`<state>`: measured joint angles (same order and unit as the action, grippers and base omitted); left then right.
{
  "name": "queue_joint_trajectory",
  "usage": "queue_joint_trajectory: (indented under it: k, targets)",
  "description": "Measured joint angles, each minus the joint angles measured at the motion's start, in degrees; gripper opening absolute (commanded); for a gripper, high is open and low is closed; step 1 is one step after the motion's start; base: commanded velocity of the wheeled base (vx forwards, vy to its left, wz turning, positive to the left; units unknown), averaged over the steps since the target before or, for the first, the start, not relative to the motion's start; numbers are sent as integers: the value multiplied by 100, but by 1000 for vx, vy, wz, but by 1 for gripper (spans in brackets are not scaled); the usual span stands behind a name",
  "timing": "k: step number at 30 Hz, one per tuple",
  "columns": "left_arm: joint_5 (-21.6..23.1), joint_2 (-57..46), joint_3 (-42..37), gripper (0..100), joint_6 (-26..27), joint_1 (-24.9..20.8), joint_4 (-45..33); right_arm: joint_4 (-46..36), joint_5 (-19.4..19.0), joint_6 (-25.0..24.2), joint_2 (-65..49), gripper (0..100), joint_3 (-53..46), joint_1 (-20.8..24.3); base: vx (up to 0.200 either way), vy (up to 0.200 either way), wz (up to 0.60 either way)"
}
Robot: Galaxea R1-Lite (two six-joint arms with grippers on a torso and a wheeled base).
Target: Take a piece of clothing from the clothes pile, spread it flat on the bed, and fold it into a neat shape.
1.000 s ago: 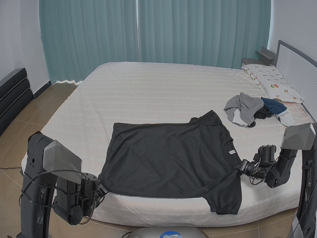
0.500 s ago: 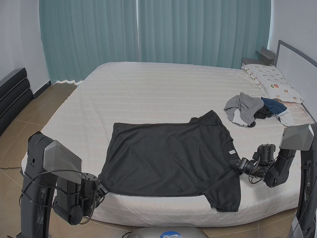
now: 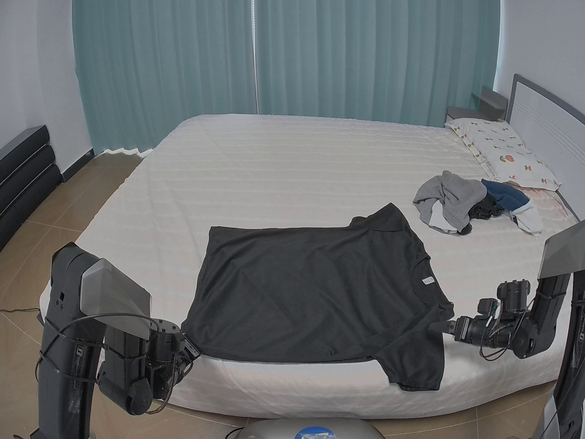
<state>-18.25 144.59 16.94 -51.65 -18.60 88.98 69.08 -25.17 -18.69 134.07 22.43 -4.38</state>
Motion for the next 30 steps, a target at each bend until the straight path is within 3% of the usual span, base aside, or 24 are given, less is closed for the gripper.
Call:
queue_joint_trajectory:
  k: [5, 24, 25, 30]
  targets:
    - [2, 0, 0, 0, 0, -2, 0, 20, -71, 255, 156, 100, -236, 48, 0, 0, 0]
    - [-9, 1, 11, 0, 0, -2, 0, 41, -35, 219, 369, 100, -149, 413, 0, 0, 0]
    - [-9, 1, 11, 0, 0, -2, 0, 41, -28, 219, 378, 0, -143, 428, 0, 0, 0]
    - [-9, 1, 11, 0, -13, -5, 0, 57, 88, 240, 399, 0, -151, 447, 0, 0, 0]
